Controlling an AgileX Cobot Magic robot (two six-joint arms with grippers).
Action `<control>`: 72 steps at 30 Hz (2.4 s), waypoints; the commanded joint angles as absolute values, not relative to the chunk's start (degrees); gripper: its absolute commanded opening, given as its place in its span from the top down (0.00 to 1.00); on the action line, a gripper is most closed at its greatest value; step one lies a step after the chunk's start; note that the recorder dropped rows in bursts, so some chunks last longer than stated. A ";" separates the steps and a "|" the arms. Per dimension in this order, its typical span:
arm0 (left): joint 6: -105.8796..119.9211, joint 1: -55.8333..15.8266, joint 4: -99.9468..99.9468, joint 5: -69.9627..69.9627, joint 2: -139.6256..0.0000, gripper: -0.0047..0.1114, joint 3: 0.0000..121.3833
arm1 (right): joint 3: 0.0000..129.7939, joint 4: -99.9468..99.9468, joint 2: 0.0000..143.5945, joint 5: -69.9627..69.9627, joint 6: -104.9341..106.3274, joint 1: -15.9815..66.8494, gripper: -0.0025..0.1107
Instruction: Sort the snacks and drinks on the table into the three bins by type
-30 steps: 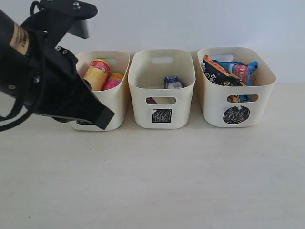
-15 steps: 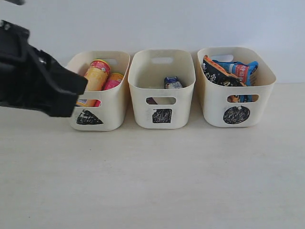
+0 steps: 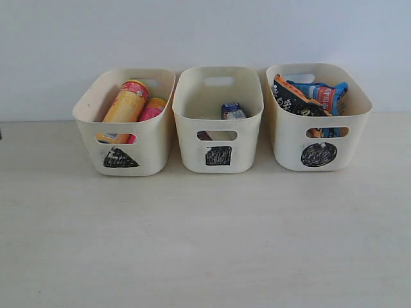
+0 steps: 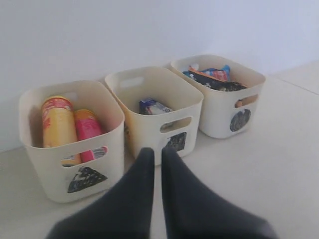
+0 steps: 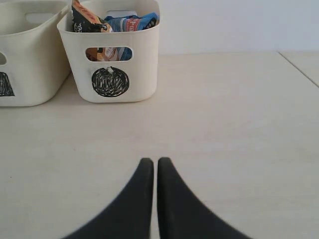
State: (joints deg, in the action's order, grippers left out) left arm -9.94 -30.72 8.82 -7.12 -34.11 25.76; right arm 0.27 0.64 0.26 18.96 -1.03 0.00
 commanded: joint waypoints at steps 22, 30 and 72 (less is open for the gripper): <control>-15.64 -10.12 8.35 3.49 -2.25 0.93 1.69 | 0.00 0.44 0.00 18.70 -1.26 -0.05 0.98; -16.24 -6.91 8.35 2.16 0.00 0.93 0.00 | 0.00 0.44 0.00 18.70 -1.26 -0.05 0.98; 2.51 -6.26 -6.21 -17.35 0.00 0.93 0.00 | 0.00 0.44 0.00 18.42 -1.28 -0.05 0.98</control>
